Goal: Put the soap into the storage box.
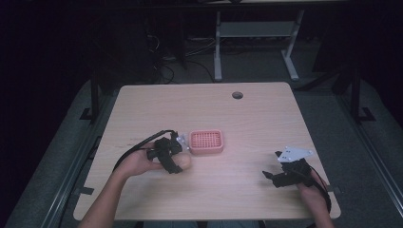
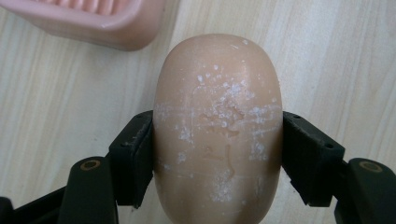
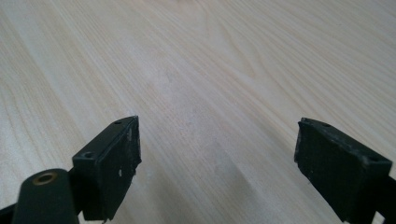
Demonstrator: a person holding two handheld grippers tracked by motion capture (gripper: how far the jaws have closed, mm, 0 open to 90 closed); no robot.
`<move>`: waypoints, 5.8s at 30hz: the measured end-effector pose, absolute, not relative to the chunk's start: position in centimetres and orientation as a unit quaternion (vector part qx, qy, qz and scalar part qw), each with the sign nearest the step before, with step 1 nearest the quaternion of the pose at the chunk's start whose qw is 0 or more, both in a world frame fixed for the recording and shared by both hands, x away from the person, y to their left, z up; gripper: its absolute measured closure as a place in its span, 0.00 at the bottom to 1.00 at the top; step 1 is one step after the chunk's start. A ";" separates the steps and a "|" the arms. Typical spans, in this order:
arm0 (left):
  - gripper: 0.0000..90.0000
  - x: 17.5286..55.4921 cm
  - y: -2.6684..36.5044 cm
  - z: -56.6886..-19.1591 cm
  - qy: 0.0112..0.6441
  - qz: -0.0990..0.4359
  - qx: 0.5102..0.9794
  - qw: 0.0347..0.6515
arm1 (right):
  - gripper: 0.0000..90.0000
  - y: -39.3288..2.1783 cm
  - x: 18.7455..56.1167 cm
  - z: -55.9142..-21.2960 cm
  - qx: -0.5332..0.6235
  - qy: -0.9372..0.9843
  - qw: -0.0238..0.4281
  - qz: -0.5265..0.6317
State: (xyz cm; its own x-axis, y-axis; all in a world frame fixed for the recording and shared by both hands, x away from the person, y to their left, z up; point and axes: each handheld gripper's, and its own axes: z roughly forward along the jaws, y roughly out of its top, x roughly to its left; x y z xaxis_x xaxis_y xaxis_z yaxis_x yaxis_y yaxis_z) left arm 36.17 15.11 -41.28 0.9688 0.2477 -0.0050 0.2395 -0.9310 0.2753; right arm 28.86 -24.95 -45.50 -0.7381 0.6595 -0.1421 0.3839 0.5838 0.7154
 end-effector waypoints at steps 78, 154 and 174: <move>0.36 43.0 7.3 -38.1 0.100 0.023 0.984 0.145 | 0.16 -25.4 28.8 -45.4 0.305 0.863 0.207 0.346; 0.36 46.1 5.4 -41.7 0.125 -0.002 0.983 0.131 | 0.16 -25.7 28.8 -45.4 0.307 0.861 0.207 0.348; 0.35 45.9 5.3 -41.7 0.119 0.009 0.985 0.125 | 0.16 -25.6 28.8 -45.4 0.305 0.863 0.205 0.348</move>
